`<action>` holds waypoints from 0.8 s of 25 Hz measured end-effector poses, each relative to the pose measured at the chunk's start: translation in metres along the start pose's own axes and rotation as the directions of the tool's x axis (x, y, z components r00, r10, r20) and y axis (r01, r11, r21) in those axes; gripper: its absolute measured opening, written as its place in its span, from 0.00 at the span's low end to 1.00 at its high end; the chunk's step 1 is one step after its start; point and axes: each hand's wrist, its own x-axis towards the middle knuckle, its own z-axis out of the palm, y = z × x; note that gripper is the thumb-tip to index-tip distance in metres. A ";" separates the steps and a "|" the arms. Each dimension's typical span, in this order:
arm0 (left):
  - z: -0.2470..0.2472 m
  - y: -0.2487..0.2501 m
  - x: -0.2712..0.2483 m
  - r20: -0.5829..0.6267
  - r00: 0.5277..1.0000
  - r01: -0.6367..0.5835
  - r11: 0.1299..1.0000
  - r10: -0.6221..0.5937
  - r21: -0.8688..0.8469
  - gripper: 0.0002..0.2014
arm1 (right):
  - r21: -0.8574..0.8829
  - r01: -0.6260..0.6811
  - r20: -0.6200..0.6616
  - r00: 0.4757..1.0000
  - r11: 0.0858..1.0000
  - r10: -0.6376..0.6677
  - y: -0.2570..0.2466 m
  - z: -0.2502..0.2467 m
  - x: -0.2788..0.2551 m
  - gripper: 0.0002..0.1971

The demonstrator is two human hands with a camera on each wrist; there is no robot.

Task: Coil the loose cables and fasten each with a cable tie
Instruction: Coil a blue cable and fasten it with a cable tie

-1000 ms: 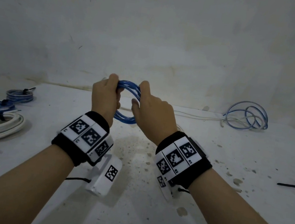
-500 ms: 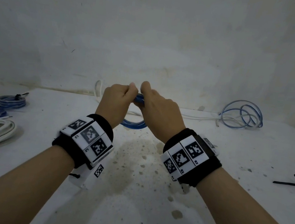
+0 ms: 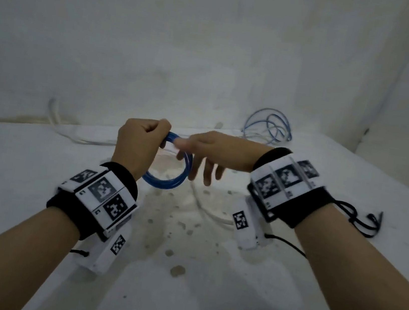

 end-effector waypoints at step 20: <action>0.037 0.007 -0.016 0.123 0.992 -0.045 0.976 0.019 0.213 0.21 | -0.305 -0.444 -0.309 0.883 0.842 0.354 0.136 -0.055 -0.040 0.10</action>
